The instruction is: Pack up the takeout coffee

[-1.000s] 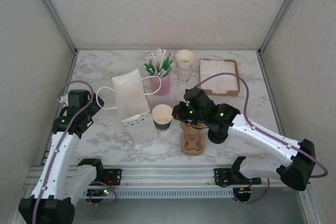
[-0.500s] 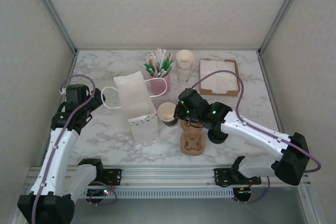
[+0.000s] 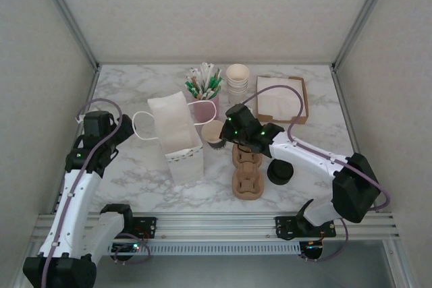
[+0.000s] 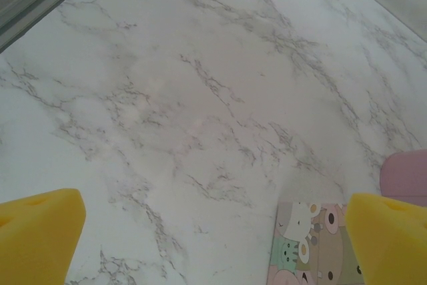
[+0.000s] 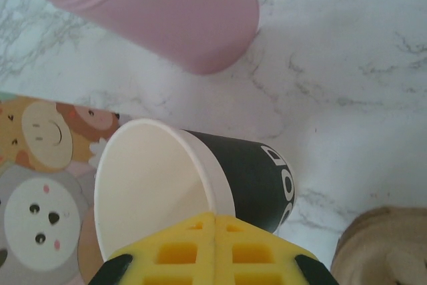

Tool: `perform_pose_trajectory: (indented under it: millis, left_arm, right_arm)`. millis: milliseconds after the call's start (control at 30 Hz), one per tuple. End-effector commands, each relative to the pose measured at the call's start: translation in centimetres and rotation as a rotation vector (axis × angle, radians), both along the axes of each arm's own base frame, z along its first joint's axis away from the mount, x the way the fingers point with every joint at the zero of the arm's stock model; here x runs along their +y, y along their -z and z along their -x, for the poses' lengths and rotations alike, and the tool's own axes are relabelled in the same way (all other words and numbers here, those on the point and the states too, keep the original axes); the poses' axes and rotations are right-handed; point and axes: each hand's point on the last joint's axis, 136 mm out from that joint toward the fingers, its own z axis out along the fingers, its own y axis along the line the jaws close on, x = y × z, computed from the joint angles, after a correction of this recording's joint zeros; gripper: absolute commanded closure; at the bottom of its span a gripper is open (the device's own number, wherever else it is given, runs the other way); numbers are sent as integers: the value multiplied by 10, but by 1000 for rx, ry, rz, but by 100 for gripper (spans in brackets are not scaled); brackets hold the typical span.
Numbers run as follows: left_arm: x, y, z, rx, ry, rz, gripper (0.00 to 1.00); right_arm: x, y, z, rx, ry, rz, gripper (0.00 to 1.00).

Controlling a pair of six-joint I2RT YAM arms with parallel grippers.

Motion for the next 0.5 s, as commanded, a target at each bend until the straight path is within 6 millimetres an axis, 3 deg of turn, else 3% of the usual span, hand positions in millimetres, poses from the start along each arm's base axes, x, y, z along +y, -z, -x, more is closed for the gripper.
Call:
perform_pose_trajectory:
  millis: [0,267,467]
  left_arm:
    - [1,-2,0,-17,10,-6,0]
    - [-2,-1,-1,-19,25,2,0]
    - [-4,-1,-2,-24,37,10,0]
  right_arm:
    - [2,-9,-20,-46,11,-31,100]
    - [-1,13,-34,-8,44,-11,100]
    - [-14,23,-46,1,77,-23,100]
